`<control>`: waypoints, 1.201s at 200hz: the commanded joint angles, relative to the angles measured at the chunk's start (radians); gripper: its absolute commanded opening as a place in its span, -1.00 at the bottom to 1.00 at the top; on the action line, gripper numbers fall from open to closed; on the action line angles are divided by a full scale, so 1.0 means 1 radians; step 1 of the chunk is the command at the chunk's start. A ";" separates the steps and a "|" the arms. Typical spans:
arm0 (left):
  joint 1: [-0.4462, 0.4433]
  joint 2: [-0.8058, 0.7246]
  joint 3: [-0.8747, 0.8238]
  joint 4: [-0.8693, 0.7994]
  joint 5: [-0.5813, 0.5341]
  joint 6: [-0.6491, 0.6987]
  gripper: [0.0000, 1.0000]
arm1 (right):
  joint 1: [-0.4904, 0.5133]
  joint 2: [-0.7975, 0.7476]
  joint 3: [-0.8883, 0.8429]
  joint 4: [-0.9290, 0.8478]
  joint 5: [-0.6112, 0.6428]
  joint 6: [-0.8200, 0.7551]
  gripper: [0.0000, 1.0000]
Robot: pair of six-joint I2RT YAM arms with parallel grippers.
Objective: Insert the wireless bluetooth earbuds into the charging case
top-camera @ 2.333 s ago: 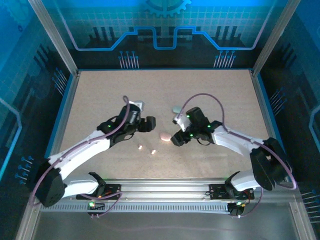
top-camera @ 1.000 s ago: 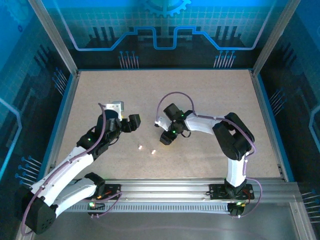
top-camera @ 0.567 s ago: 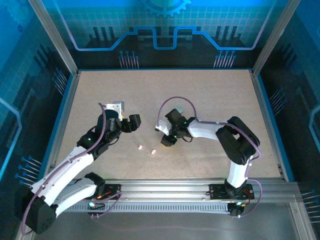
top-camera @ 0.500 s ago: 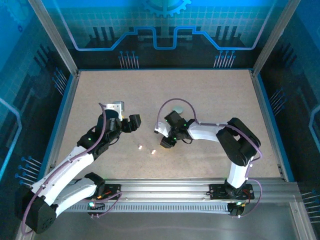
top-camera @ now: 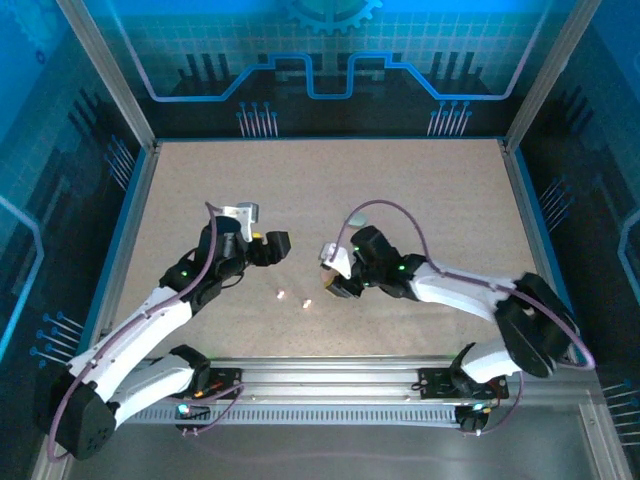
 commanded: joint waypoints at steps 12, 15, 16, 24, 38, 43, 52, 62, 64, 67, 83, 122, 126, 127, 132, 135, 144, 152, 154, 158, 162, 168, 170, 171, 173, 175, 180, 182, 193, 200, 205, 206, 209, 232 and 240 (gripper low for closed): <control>0.009 0.033 0.097 0.090 0.266 0.032 0.62 | 0.011 -0.182 -0.026 0.081 0.009 0.030 -0.33; 0.009 0.038 0.104 0.095 0.294 0.033 0.62 | 0.012 -0.196 -0.029 0.086 0.013 0.032 -0.33; 0.009 0.039 0.106 0.097 0.302 0.033 0.62 | 0.012 -0.201 -0.030 0.086 0.015 0.031 -0.33; 0.010 0.051 0.122 0.117 0.360 0.030 0.61 | 0.011 -0.231 -0.033 0.093 0.028 0.036 -0.32; 0.008 0.074 0.144 0.151 0.457 0.015 0.59 | 0.011 -0.274 -0.032 0.098 0.033 0.041 -0.31; 0.006 0.082 0.149 0.165 0.483 0.009 0.58 | 0.011 -0.287 -0.031 0.102 0.034 0.044 -0.30; 0.001 0.096 0.156 0.186 0.520 -0.001 0.57 | 0.010 -0.305 -0.026 0.106 0.033 0.049 -0.30; -0.009 0.109 0.158 0.207 0.545 -0.006 0.56 | 0.011 -0.317 -0.018 0.108 0.033 0.053 -0.29; -0.011 0.110 0.159 0.209 0.547 -0.007 0.56 | 0.012 -0.319 -0.016 0.107 0.033 0.054 -0.29; -0.016 0.115 0.159 0.213 0.549 -0.005 0.56 | 0.011 -0.322 -0.014 0.107 0.033 0.055 -0.29; -0.046 0.136 0.170 0.207 0.553 0.008 0.56 | 0.011 -0.330 -0.005 0.112 0.028 0.062 -0.28; -0.105 0.196 0.217 0.172 0.572 0.037 0.47 | 0.011 -0.342 -0.005 0.133 0.025 0.080 -0.28; -0.107 0.202 0.220 0.169 0.572 0.040 0.45 | 0.011 -0.343 -0.004 0.133 0.028 0.082 -0.28; -0.108 0.202 0.220 0.169 0.572 0.040 0.45 | 0.010 -0.344 -0.004 0.133 0.028 0.083 -0.28; -0.112 0.211 0.222 0.166 0.571 0.043 0.43 | 0.011 -0.344 -0.004 0.134 0.030 0.085 -0.27; -0.114 0.214 0.224 0.166 0.571 0.043 0.42 | 0.011 -0.344 -0.003 0.134 0.030 0.086 -0.27; -0.119 0.225 0.224 0.164 0.570 0.043 0.36 | 0.011 -0.344 -0.003 0.137 0.030 0.089 -0.27; -0.124 0.234 0.227 0.162 0.573 0.040 0.32 | 0.011 -0.346 -0.003 0.142 0.033 0.092 -0.27; -0.125 0.236 0.227 0.160 0.573 0.041 0.30 | 0.011 -0.346 -0.003 0.143 0.033 0.093 -0.27; -0.127 0.240 0.229 0.159 0.575 0.039 0.27 | 0.011 -0.346 -0.003 0.144 0.035 0.093 -0.27; -0.129 0.244 0.230 0.160 0.577 0.037 0.23 | 0.011 -0.346 -0.004 0.145 0.036 0.094 -0.27; -0.130 0.248 0.232 0.159 0.580 0.035 0.19 | 0.011 -0.346 -0.004 0.147 0.040 0.095 -0.26; -0.131 0.249 0.233 0.160 0.580 0.034 0.17 | 0.011 -0.346 -0.003 0.148 0.041 0.095 -0.26; -0.131 0.250 0.233 0.159 0.580 0.034 0.17 | 0.011 -0.346 -0.003 0.149 0.043 0.096 -0.26; -0.132 0.251 0.234 0.159 0.580 0.032 0.15 | 0.011 -0.347 -0.003 0.149 0.045 0.096 -0.26; -0.133 0.252 0.235 0.159 0.579 0.032 0.13 | 0.012 -0.346 -0.003 0.149 0.048 0.097 -0.26; -0.134 0.253 0.236 0.158 0.578 0.029 0.08 | 0.012 -0.346 -0.004 0.153 0.052 0.097 -0.26; -0.134 0.255 0.237 0.157 0.577 0.028 0.06 | 0.012 -0.346 -0.004 0.153 0.055 0.097 -0.26; -0.136 0.259 0.241 0.153 0.577 0.026 0.02 | 0.012 -0.347 -0.003 0.160 0.074 0.104 -0.25; -0.138 0.262 0.244 0.149 0.577 0.025 -0.03 | 0.012 -0.346 -0.001 0.163 0.078 0.105 -0.25; -0.139 0.263 0.246 0.144 0.573 0.026 -0.10 | 0.012 -0.346 0.002 0.165 0.075 0.104 -0.24; -0.139 0.263 0.247 0.142 0.571 0.026 -0.11 | 0.011 -0.346 0.003 0.165 0.075 0.104 -0.24; -0.139 0.263 0.249 0.137 0.565 0.026 -0.16 | 0.011 -0.347 0.003 0.165 0.073 0.102 -0.24; -0.140 0.252 0.259 0.119 0.516 0.003 -0.45 | 0.012 -0.351 0.013 0.157 0.068 0.087 -0.21; -0.139 0.241 0.261 0.121 0.494 -0.020 -0.49 | 0.013 -0.360 0.014 0.152 0.068 0.077 -0.15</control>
